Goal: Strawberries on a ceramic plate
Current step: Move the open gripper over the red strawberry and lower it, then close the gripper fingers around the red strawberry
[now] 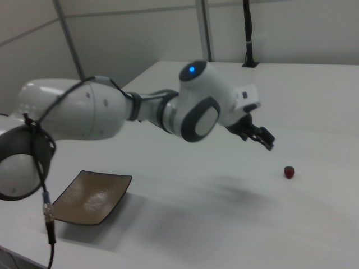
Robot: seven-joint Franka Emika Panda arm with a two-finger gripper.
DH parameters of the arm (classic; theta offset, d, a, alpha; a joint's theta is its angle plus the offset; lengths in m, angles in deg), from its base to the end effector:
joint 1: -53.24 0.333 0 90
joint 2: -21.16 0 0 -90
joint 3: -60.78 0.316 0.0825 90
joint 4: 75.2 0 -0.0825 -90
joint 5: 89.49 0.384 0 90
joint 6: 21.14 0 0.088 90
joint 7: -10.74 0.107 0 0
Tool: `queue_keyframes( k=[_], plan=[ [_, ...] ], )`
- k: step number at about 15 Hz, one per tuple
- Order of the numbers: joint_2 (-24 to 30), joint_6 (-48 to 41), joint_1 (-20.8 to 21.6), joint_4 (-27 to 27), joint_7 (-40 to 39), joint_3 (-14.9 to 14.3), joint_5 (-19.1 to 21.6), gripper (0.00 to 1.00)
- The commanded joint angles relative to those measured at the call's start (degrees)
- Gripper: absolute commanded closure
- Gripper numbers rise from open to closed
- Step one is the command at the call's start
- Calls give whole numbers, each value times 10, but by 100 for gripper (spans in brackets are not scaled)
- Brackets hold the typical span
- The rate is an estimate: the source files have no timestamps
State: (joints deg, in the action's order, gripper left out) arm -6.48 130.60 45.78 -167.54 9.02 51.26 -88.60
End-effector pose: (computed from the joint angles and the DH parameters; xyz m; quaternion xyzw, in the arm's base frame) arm 0.6981 -0.1930 0.4135 0.9538 -0.1136 0.2683 0.0735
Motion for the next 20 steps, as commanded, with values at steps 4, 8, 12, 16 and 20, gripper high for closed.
queue_keyframes(
  k=[4, 8, 12, 16, 20],
  plan=[
    [-113, 74, -33, 79, -1, -3, -4, 0],
    [-178, 139, -44, 112, -1, -2, -2, 0],
    [-210, 161, -44, 138, 1, -1, 1, 0],
    [-220, 182, -43, 139, 1, 0, 1, 8],
    [-220, 183, -43, 139, 0, 1, 1, 46]
  ],
)
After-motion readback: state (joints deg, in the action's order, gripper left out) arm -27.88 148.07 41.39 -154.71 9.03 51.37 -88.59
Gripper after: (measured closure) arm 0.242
